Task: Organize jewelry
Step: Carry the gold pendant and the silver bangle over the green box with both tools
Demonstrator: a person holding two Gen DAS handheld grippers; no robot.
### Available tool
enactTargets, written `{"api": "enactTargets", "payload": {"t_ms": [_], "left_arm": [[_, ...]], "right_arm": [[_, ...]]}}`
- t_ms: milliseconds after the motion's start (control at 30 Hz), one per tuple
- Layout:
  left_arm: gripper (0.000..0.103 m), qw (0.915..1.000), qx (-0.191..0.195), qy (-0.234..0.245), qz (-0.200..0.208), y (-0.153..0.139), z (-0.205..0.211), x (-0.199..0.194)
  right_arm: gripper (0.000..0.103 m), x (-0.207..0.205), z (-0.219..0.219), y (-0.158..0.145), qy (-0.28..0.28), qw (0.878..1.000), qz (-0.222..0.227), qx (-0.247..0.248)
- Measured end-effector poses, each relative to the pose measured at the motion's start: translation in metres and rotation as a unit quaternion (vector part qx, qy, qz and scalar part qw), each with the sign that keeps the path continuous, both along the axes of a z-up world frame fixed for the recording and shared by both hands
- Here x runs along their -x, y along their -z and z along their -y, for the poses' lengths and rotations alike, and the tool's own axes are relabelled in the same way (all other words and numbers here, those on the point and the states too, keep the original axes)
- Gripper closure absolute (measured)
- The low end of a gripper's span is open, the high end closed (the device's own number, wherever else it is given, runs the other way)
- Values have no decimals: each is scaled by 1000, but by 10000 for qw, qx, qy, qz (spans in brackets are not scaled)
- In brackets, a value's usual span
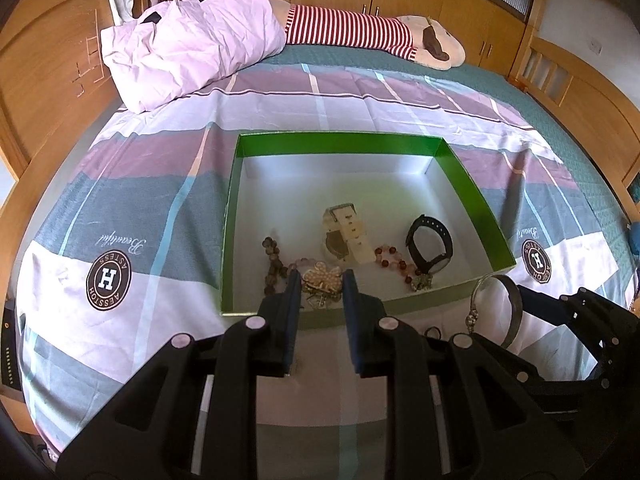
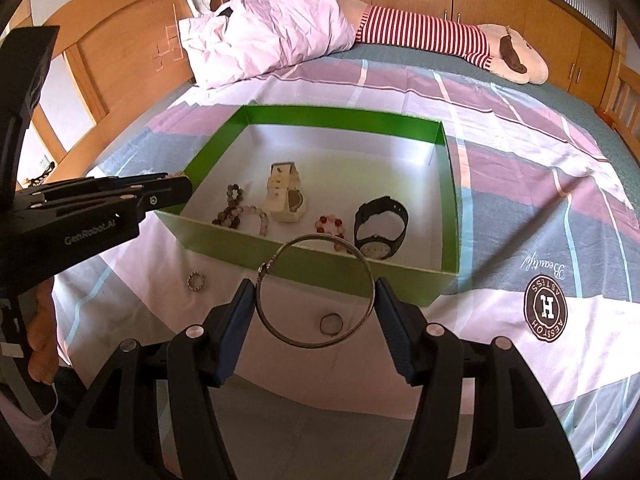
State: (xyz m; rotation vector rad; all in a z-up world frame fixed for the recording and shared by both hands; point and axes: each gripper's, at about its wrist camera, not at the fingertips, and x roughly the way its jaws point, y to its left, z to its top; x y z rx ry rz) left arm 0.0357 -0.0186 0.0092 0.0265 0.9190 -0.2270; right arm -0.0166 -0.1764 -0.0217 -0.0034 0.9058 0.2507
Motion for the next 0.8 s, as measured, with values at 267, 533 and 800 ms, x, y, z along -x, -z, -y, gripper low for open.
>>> {"api": "enactTargets", "payload": {"t_ms": [267, 533, 800], "left_arm": [[82, 9998, 63, -160, 62, -7, -10, -29], [82, 9970, 438, -421, -486, 18, -24, -57], [82, 9973, 326, -357, -551, 25, -11, -58]], "right_arm": [[42, -38, 22, -21, 370, 9990, 177, -177], [42, -70, 30, 14, 714, 9969, -215, -256], [42, -77, 34, 24, 825, 9958, -326, -230]]}}
